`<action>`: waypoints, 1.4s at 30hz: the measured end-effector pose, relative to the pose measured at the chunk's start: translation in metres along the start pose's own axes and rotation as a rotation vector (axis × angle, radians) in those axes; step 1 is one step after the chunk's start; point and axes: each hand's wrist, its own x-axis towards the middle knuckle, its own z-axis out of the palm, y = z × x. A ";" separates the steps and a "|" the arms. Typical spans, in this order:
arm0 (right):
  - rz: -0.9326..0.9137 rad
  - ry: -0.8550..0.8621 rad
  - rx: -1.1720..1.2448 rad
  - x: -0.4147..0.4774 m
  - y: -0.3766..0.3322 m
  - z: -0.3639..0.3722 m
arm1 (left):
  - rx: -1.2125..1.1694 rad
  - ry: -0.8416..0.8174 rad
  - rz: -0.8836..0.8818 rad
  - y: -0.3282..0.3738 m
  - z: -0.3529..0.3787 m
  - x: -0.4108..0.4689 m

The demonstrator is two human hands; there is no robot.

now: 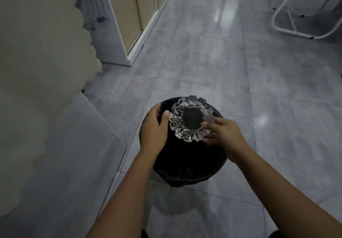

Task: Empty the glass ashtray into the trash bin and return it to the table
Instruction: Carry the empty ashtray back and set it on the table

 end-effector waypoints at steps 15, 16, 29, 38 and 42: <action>0.322 0.070 0.238 -0.097 -0.031 0.005 | -0.517 -0.183 -0.523 0.071 -0.035 -0.093; 0.340 0.079 0.223 -0.109 -0.039 0.007 | -0.502 -0.182 -0.531 0.080 -0.044 -0.098; 0.307 -0.095 0.121 -0.267 -0.259 0.069 | -0.528 -0.044 -0.580 0.268 -0.238 -0.160; 0.233 -0.229 0.080 -0.351 -0.395 0.139 | -0.620 0.085 -0.465 0.367 -0.372 -0.183; 0.213 -0.338 0.036 -0.367 -0.420 0.176 | -0.622 0.199 -0.441 0.377 -0.416 -0.194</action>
